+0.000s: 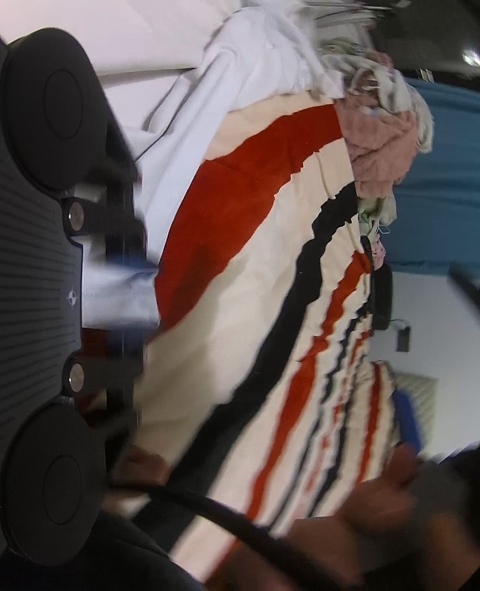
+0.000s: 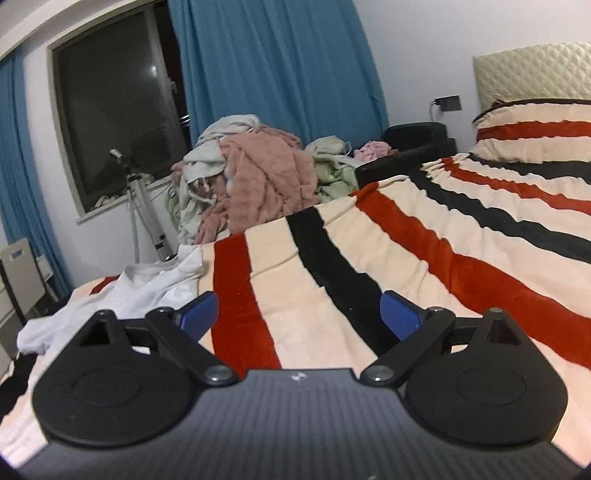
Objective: Fold clothes
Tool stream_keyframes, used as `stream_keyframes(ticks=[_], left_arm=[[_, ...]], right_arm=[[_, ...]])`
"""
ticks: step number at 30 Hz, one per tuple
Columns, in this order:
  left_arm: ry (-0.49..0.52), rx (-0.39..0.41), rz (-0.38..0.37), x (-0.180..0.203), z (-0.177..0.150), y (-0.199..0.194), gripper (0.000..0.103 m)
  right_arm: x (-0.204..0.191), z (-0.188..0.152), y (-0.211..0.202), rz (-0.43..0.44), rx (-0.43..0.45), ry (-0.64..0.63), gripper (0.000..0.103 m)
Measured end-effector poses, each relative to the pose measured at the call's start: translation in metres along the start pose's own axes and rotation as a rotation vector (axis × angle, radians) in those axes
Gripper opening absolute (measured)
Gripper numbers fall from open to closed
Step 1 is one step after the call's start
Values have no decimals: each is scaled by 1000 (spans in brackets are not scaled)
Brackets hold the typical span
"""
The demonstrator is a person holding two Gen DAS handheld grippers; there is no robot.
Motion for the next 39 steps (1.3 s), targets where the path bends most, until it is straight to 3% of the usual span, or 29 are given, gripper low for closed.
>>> stream_keyframes(ticks=[8, 13, 18, 21, 23, 25, 30, 31, 32, 34, 39], left_arm=[[-239, 241, 6, -51, 23, -87, 5], [-294, 318, 72, -87, 20, -167, 5], [-483, 319, 117, -128, -15, -235, 5], [-631, 214, 180, -149, -49, -250, 5], [-725, 135, 205, -162, -66, -248, 5], [-782, 112, 207, -170, -71, -246, 5], [-797, 85, 221, -180, -72, -239, 7], [-803, 78, 217, -181, -73, -236, 8], [-816, 76, 217, -182, -75, -234, 8], [-845, 76, 219, -184, -80, -233, 7], [-857, 52, 239, -184, -89, -222, 7]], right_arm=[[11, 14, -35, -26, 163, 40, 96], [9, 21, -53, -51, 252, -21, 96], [0, 17, -56, -67, 250, -96, 96], [-10, 10, -48, -16, 161, -96, 96], [-15, 1, -39, 59, 52, -58, 96], [-14, -15, -24, 158, -122, 55, 96], [-12, -65, 8, 364, -549, 350, 95], [-13, -81, 12, 366, -625, 388, 90], [-14, -97, 16, 369, -701, 427, 66], [-20, -126, 22, 338, -831, 439, 53], [-46, -146, 19, 379, -909, 341, 52]])
Point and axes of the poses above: each gripper's, at about its wrist camera, not at the fingertips, and y roughly the way its jaws point, x to its right, z to its top, the point moved 2 cm from there along y, roughly the way its jaws point, and after that the axes turned 8 degrees about y, right-handed, at the moved point
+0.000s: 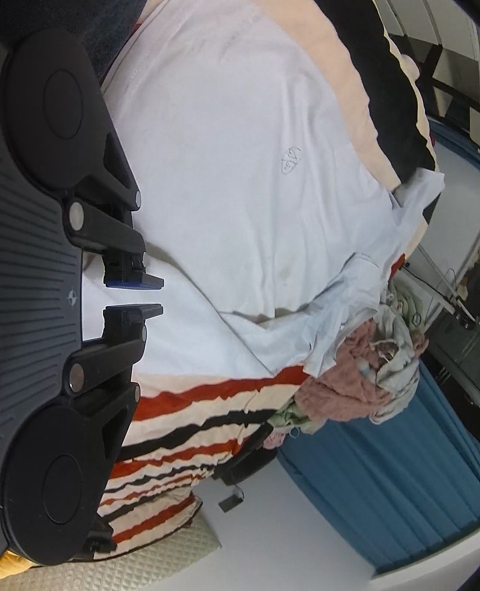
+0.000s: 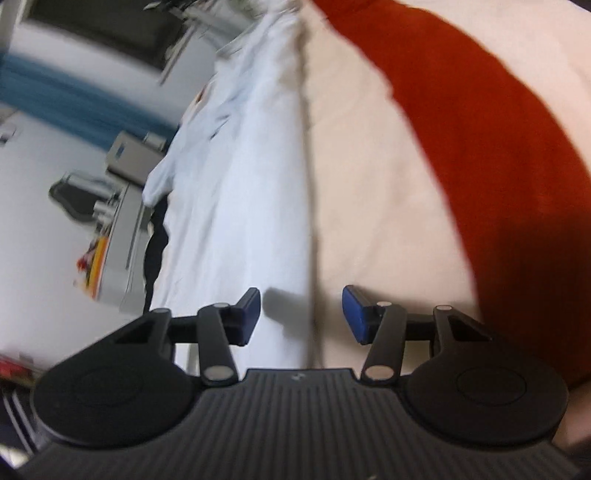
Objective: Fold clothes
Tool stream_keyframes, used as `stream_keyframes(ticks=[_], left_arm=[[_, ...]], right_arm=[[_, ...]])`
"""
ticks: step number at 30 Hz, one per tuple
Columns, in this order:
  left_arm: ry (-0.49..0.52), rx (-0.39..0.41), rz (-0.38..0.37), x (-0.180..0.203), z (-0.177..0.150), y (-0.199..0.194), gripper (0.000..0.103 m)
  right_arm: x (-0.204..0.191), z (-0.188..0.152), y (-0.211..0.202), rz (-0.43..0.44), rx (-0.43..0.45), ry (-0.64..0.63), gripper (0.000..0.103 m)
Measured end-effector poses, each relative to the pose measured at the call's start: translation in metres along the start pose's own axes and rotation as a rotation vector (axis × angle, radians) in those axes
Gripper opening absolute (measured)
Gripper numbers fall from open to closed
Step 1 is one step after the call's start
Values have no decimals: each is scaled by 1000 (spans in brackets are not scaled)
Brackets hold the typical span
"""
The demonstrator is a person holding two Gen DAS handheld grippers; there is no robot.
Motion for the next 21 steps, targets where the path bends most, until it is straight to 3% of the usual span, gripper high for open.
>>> stream_keyframes(ticks=[1, 2, 4, 6, 9, 12, 14, 16, 17, 21], left_arm=[[9, -7, 12, 1, 0, 2, 11], [21, -14, 27, 2, -1, 4, 14], [36, -35, 58, 4, -2, 10, 43], [43, -70, 81, 5, -2, 17, 58], [55, -137, 80, 7, -4, 30, 59], [36, -203, 32, 6, -9, 44, 55], [28, -235, -4, 8, -12, 50, 43], [44, -261, -21, 12, -16, 55, 12], [58, -264, -29, 14, -17, 55, 6], [90, -218, -59, 20, -19, 42, 2]], right_arm=[[-3, -5, 3, 3, -17, -14, 51], [-6, -9, 5, -11, -19, -37, 31], [-14, -14, 4, -60, 7, -109, 8], [-23, -16, -5, -71, 43, -168, 6], [-37, -20, -19, -86, 102, -258, 5], [-46, -21, -34, -123, 159, -316, 5], [-44, -18, -37, -154, 169, -318, 5], [-45, -17, -33, -171, 160, -314, 5], [-45, -17, -31, -174, 156, -314, 5], [-47, -17, -29, -186, 151, -330, 6]])
Point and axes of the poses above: each gripper's, at about its wrist camera, not at the fingertips, and y roughly the way its jaws point, x to its right, z to its top, the point moved 2 cm from there along y, roughly the way its jaws point, and after that the axes turned 8 degrees about y, right-handed, at the moved point
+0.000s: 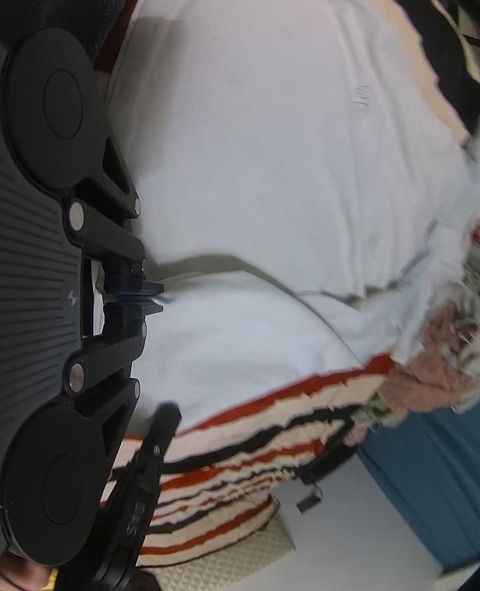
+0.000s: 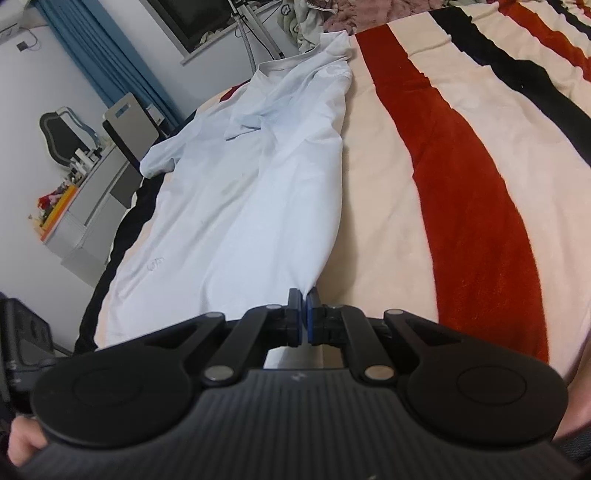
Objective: Fold clothes
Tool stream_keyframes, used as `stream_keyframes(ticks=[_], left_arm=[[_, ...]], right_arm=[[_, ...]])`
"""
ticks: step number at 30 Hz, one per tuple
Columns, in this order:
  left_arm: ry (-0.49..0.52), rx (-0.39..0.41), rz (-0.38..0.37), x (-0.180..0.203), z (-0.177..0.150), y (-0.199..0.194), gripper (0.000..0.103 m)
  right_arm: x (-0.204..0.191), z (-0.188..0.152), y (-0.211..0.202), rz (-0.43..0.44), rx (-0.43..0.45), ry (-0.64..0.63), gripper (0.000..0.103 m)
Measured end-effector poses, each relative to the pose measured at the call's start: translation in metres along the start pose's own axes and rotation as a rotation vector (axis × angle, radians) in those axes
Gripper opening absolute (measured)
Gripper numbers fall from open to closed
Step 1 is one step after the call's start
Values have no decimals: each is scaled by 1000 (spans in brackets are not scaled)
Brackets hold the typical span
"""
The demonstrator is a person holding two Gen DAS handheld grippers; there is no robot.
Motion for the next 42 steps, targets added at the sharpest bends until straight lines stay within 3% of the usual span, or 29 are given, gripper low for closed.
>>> stream_keyframes(ticks=[6, 7, 8, 9, 10, 11, 15, 16, 20, 23, 27, 29, 31, 32, 33, 39, 42], left_arm=[[-32, -20, -7, -6, -2, -17, 6], [-30, -26, -9, -6, 2, -18, 12], [-33, -29, -11, -7, 7, -17, 19], [-40, -28, -13, -7, 14, -16, 38], [-45, -25, -12, -9, 23, -16, 51], [-48, -14, -5, -10, 35, -14, 53], [-76, 40, 10, -15, 89, 10, 75], [-90, 57, 6, -18, 104, 22, 76], [-147, 151, 7, -32, 161, 77, 75], [-203, 202, 5, -45, 197, 117, 68], [-213, 230, 8, -56, 233, 166, 64], [-204, 221, 10, -58, 244, 182, 50], [-183, 209, -6, -57, 254, 193, 18], [-146, 199, 15, -53, 261, 197, 7], [-97, 187, 47, -48, 268, 201, 2], [120, 211, 395, -39, 316, 198, 2], [122, 239, 485, -45, 324, 195, 5]], right_arm=[[10, 11, -1, -11, -35, 81, 11], [10, 16, 1, -16, -41, 88, 17], [10, 23, 1, -20, -37, 89, 30], [10, 29, 2, -24, -33, 90, 38], [8, 37, 3, -23, -20, 90, 58], [6, 45, 3, -16, 2, 87, 67], [0, 78, 5, 14, 98, 72, 67], [1, 85, 7, 17, 122, 67, 67], [23, 98, 27, -48, 188, 55, 67], [45, 101, 42, -132, 206, 47, 67], [74, 111, 61, -200, 214, 107, 67], [82, 116, 70, -185, 208, 142, 67], [85, 118, 78, -191, 206, 142, 67], [86, 118, 81, -195, 204, 134, 67], [86, 118, 84, -198, 199, 131, 67], [88, 120, 92, -199, 200, 119, 67], [88, 121, 92, -201, 204, 114, 67]])
Point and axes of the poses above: each gripper's, at about its wrist camera, not at the fingertips, and y roughly the way its jaws point, x to its right, z to its top, the point moved 2 cm from there along y, roughly the way its jaws point, and after that the axes turned 8 degrees about y, right-handed, at the moved point
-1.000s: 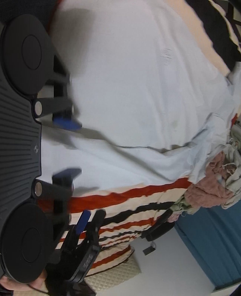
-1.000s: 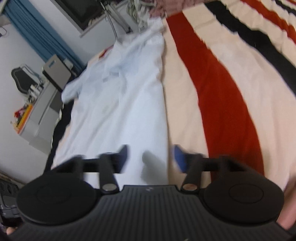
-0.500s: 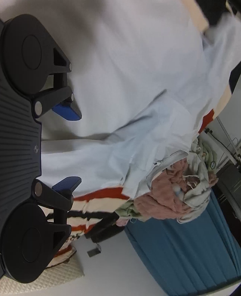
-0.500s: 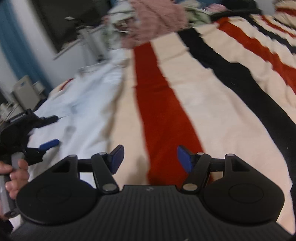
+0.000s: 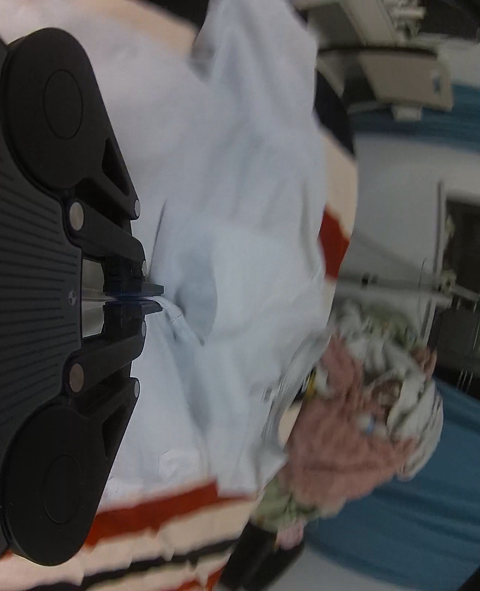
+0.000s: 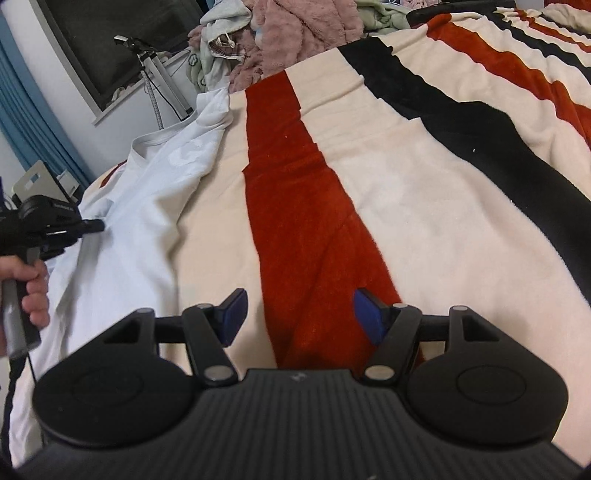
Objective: Fold clothes
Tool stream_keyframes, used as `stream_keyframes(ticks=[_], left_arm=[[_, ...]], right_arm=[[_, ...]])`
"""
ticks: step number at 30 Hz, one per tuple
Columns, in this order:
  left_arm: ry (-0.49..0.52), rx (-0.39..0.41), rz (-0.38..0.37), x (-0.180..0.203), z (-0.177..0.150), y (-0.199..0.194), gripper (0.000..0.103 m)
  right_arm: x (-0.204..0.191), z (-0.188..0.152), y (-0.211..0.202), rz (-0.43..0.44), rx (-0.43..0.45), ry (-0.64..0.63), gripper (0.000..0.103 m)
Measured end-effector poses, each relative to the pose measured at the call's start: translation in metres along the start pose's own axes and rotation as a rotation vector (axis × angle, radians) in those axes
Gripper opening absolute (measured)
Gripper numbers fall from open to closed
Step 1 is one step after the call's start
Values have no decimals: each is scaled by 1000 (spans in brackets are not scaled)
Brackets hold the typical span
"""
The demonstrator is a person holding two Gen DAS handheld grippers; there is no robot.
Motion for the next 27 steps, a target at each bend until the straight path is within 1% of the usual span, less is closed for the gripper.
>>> stream_keyframes(ticks=[1, 3, 5, 6, 7, 8, 13, 15, 17, 20, 21, 23, 24, 25, 26, 27], left_arm=[[-7, 11, -3, -3, 0, -2, 14], [-8, 1, -18, -9, -8, -9, 23], [-30, -33, -74, -18, -25, -26, 26], [-43, -51, -106, -23, -35, -35, 33], [-56, -69, -138, -28, -44, -43, 44], [-78, -88, -169, -33, -57, -56, 47], [-181, -228, -266, -45, -134, -122, 50], [-207, -264, -311, -47, -167, -152, 54], [-198, -291, -334, -44, -192, -173, 56], [-147, -325, -352, -37, -216, -195, 56], [-130, -336, -357, -35, -225, -202, 56], [-119, -345, -376, -33, -231, -209, 52], [-120, -349, -381, -33, -233, -210, 41], [-128, -354, -388, -35, -235, -210, 17], [-138, -358, -394, -37, -236, -209, 6], [-163, -354, -409, -40, -237, -209, 4]], right_arm=[[0, 0, 0, -1, 1, 0, 67], [0, 0, -1, -2, 4, -1, 66], [0, 0, -2, -3, 7, -3, 65], [-1, 0, -4, -4, 8, -4, 65], [-1, 0, -5, -5, 9, -5, 65], [-1, 0, -6, -6, 10, -6, 65], [-4, -1, -16, 3, 28, -20, 66], [-5, -3, -23, 5, 36, -30, 66], [-7, -5, -30, 5, 39, -38, 66], [-9, -7, -45, 16, 53, -42, 66], [-10, -9, -51, 22, 61, -46, 66], [-13, -14, -66, 35, 73, -62, 66], [-14, -19, -75, 41, 71, -74, 66], [-15, -23, -83, 48, 69, -86, 66], [-16, -28, -92, 54, 67, -97, 66], [-18, -34, -101, 68, 63, -108, 67]])
Point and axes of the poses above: each gripper's, at about its wrist camera, not at the fingertips, and y roughly the way its jaws point, x to its right, z to its top, the point moved 2 cm from there along y, roughly the way its jaws point, and after that the axes turned 8 degrees about y, right-handed, at the moved point
